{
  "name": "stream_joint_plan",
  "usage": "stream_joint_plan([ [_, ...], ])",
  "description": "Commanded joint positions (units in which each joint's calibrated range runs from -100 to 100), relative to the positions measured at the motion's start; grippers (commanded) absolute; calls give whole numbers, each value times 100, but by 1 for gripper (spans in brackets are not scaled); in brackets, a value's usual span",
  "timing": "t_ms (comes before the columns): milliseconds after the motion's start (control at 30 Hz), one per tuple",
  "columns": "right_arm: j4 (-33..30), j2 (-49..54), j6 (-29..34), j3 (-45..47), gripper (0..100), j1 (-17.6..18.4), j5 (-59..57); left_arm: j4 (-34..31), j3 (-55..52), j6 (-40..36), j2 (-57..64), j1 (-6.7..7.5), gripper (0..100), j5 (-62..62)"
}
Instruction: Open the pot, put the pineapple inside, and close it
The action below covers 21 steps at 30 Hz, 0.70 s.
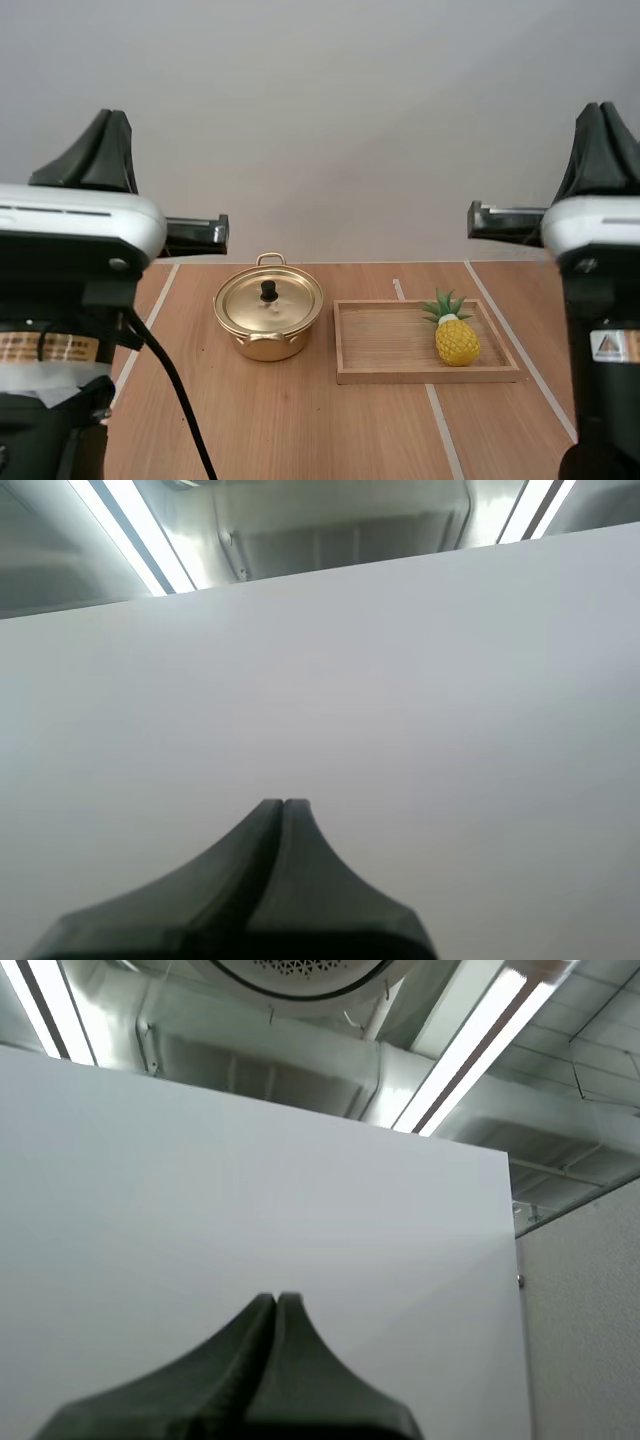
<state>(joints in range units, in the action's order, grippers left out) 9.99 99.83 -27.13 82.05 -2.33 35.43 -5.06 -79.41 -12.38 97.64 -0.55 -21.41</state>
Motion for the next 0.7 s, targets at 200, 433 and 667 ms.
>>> stream_joint_plan([
  [200, 134, -511, -117, -2114, 0, 12, -3835, 15, 1361, -123, -355, 17, 0, 1928],
  [433, 48, -1245, -117, -3158, 0, 12, -5239, 15, 2478, -123, -1186, 17, 0, 3265],
  [667, -160, -1861, -31, -3797, 0, -80, -6097, 56, 3840, -123, -2174, 17, 0, 4790],
])
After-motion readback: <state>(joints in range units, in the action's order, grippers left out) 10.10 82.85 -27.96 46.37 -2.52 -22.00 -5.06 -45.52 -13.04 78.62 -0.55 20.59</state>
